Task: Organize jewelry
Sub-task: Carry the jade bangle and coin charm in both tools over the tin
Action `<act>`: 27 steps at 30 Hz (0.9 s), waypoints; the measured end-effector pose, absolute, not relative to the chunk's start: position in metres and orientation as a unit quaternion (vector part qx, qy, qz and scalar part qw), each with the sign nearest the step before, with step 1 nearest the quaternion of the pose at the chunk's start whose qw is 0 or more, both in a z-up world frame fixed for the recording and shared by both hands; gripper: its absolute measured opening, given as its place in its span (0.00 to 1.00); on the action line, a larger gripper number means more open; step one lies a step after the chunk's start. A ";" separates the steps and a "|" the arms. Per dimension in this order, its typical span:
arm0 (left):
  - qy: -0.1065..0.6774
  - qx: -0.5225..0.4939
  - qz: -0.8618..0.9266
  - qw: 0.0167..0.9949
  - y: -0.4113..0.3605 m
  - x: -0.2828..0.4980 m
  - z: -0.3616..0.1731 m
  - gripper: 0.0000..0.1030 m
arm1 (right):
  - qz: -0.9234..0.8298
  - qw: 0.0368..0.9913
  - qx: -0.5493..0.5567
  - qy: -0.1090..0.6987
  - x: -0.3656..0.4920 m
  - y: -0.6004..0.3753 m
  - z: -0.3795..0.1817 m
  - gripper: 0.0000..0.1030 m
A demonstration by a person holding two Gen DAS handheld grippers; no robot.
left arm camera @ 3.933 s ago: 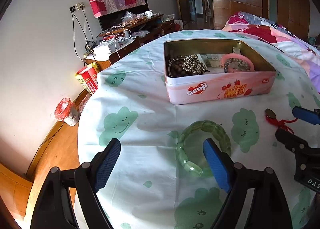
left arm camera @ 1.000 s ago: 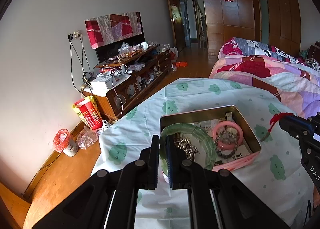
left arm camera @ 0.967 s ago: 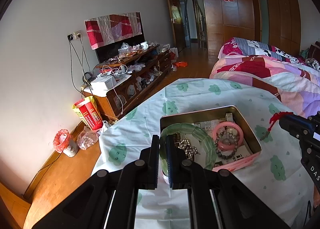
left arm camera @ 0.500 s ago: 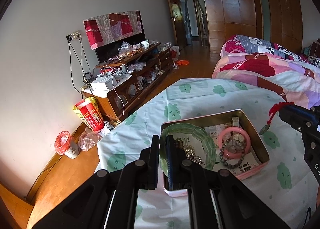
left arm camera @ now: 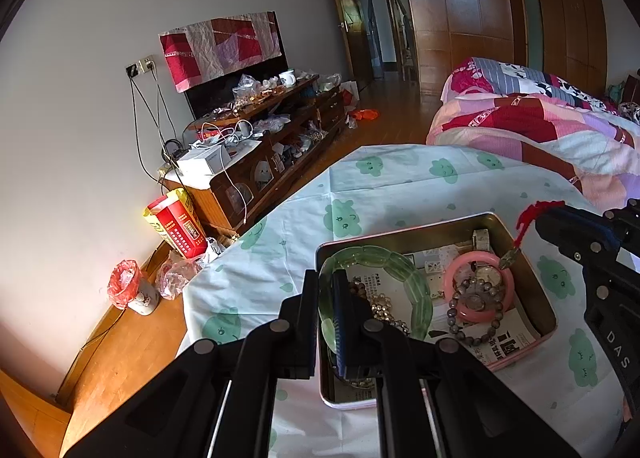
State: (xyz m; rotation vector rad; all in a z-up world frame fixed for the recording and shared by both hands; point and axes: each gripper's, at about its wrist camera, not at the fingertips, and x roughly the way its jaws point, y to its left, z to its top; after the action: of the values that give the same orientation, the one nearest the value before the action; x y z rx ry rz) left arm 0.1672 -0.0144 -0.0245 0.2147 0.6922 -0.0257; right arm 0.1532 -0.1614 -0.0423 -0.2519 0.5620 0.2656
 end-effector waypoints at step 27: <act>0.377 0.101 -0.011 0.921 -0.013 0.192 -0.056 0.06 | 0.123 0.932 -0.126 0.316 0.181 -0.149 -0.074 0.07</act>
State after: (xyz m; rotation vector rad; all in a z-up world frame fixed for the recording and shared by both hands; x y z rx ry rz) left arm 0.1923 -0.0125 -0.0562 0.2067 0.7735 -0.0232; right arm 0.1814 -0.1487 -0.0739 -0.2585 0.6469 0.2520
